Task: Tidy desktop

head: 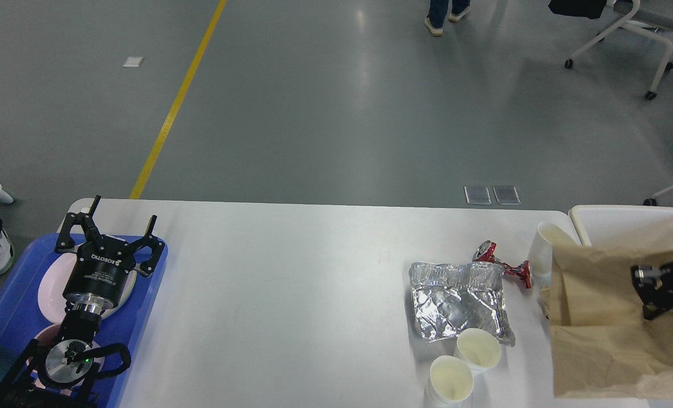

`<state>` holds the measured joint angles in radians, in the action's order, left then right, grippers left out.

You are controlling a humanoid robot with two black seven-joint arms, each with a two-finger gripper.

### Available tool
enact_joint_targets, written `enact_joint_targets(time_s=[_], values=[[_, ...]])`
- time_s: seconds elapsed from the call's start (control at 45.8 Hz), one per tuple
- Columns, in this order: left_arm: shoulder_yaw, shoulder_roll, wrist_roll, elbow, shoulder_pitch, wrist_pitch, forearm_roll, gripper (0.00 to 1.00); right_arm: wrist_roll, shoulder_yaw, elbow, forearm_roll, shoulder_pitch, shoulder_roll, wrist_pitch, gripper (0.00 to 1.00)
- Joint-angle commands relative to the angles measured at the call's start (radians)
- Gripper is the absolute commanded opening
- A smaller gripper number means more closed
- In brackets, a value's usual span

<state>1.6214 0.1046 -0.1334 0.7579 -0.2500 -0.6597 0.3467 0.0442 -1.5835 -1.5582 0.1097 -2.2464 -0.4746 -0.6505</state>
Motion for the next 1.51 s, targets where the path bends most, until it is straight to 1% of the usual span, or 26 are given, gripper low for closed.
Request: enact_joint_targets(time_s=[0.0,0.175,0.24,0.35,0.393,0.459,0.503,0.634,0.809,0.896,0.983,1.071,1.115,1.18,1.246,1.355,1.442,1.486], values=[[0.000,0.000,0.000,0.000,0.000,0.000,0.000,0.96,-0.026,-0.015,0.021,-0.091,-0.050,0.062,-0.029,0.00],[0.000,0.001,0.000,0.000,0.000,0.000,0.000,0.96,-0.038,-0.023,0.001,-0.145,-0.102,0.068,-0.012,0.00],[0.002,0.000,0.000,0.000,0.000,0.000,0.000,0.96,-0.073,-0.029,0.006,-0.188,-0.096,0.067,0.015,0.00],[0.000,0.000,0.000,0.000,0.000,0.000,0.000,0.96,-0.138,-0.069,0.009,-0.271,-0.091,0.065,0.101,0.00],[0.000,0.000,0.000,0.000,-0.002,0.000,0.000,0.96,-0.147,-0.072,0.012,-0.278,-0.082,0.064,0.114,0.00],[0.000,0.000,0.000,0.000,0.000,0.000,0.000,0.96,-0.147,-0.081,0.044,-0.278,-0.053,0.056,0.121,0.00],[0.002,0.000,0.000,0.000,0.000,0.000,0.000,0.96,-0.147,-0.082,0.079,-0.278,-0.013,0.025,0.121,0.00],[0.000,0.000,0.000,0.000,0.000,0.000,0.000,0.96,-0.145,-0.081,0.257,-0.271,0.134,-0.119,0.121,0.00],[0.000,0.000,0.000,0.000,0.000,0.000,0.000,0.96,-0.141,-0.029,0.607,-0.275,0.378,-0.237,0.124,0.00],[0.002,0.000,0.000,0.000,0.000,0.000,0.000,0.96,-0.141,0.068,0.785,-0.277,0.546,-0.288,0.127,0.00],[0.002,0.000,0.000,0.000,0.000,0.000,0.000,0.96,-0.141,0.221,0.956,-0.274,0.756,-0.292,0.147,0.00],[0.000,0.000,0.000,0.000,0.000,0.000,0.000,0.96,-0.139,0.370,1.116,-0.275,0.985,-0.282,0.213,0.00],[0.002,0.001,0.000,0.000,0.000,0.000,0.000,0.96,-0.139,0.434,1.173,-0.274,1.089,-0.273,0.265,0.00],[0.000,0.000,0.000,0.000,0.000,0.000,0.000,0.96,-0.141,0.502,1.247,-0.274,1.224,-0.217,0.360,0.00],[0.000,0.000,0.000,0.000,0.000,0.000,0.000,0.96,-0.145,0.528,1.312,-0.277,1.346,-0.148,0.471,0.00],[0.002,0.001,0.000,0.000,0.000,0.000,0.000,0.96,-0.156,0.536,1.409,-0.291,1.491,-0.056,0.644,0.00],[0.000,0.001,0.000,0.000,0.000,0.000,0.000,0.96,-0.176,0.534,1.458,-0.291,1.596,0.011,0.747,0.00],[0.000,0.001,0.000,0.000,0.000,0.000,0.000,0.96,-0.181,0.534,1.471,-0.291,1.633,0.031,0.779,0.00]])
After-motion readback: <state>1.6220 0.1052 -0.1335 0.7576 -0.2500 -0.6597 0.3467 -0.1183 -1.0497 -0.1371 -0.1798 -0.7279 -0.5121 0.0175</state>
